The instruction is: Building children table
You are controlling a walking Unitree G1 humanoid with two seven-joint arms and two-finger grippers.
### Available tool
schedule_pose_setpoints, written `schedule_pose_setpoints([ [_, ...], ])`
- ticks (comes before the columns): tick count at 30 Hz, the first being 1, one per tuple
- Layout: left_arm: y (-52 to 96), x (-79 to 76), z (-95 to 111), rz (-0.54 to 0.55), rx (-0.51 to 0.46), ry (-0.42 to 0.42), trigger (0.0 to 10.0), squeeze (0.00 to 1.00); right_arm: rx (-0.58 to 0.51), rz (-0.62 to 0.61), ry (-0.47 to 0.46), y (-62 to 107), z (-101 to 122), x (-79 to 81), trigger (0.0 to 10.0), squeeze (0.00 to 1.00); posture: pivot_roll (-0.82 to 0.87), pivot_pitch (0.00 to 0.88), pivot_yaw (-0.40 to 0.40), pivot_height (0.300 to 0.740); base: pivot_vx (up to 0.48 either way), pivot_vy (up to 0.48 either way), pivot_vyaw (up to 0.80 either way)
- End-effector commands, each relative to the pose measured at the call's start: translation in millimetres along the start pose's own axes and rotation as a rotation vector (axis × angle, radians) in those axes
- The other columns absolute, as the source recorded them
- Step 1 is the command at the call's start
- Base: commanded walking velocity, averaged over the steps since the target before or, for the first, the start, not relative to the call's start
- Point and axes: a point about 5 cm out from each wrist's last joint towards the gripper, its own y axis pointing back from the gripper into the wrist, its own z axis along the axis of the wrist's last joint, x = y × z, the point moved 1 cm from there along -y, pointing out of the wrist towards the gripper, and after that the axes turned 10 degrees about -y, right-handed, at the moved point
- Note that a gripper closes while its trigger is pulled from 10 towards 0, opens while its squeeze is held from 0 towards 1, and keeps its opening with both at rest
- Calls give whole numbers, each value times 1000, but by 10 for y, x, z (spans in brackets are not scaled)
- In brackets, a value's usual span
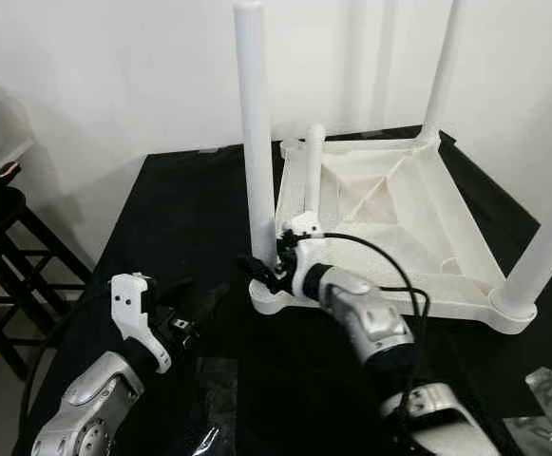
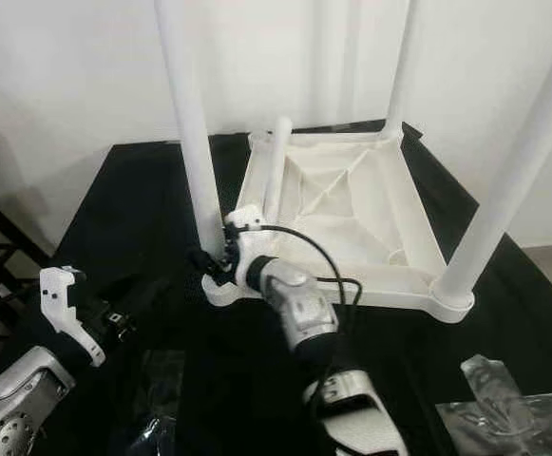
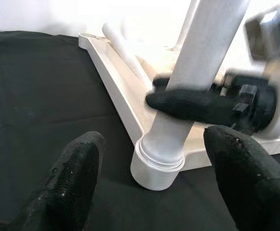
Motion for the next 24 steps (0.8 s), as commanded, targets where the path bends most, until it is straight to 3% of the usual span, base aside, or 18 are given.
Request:
schedule_pose_setpoints([
  [1, 19, 17, -18, 6, 8, 4, 10000, 0, -22, 42, 12, -21, 71, 34, 10000, 1000, -40, 20, 71, 740, 0, 0, 0],
  [3, 18, 13, -19, 5, 7, 4, 10000, 0, -4, 105, 65, -11, 149, -12, 10000, 1000, -34, 18, 65, 740, 0, 0, 0],
  [4, 19, 5, -23, 7, 5, 4, 10000, 0, 36, 172, 130, -2, 181, -60, 10000, 0, -16, 14, 57, 740, 0, 0, 0],
  [8, 24, -6, -29, 11, 4, 3, 10000, 0, 92, 249, 177, 16, 214, -117, 10000, 0, -8, 12, 56, 740, 0, 0, 0],
  [13, 32, -19, -35, 12, 6, 3, 10000, 0, 103, 316, 138, 25, 310, -122, 10000, 0, -6, 11, 54, 740, 0, 0, 0],
  [14, 33, -22, -36, 11, 6, 4, 10000, 0, 105, 334, 128, 31, 328, -118, 6039, 0, -6, 11, 54, 740, 0, 0, 0],
  [15, 33, -22, -36, 11, 6, 4, 10000, 0, 105, 334, 128, 31, 328, -118, 6039, 0, -6, 11, 54, 740, 0, 0, 0],
  [16, 35, -24, -37, 10, 7, 4, 10000, 0, 105, 353, 122, 37, 338, -112, 0, 0, -4, 12, 53, 740, 0, 0, 0],
  [24, 40, -34, -42, 9, 7, 6, 10000, 0, 112, 386, 133, 53, 315, -130, 0, 0, -9, 9, 56, 740, 0, 0, 0],
])
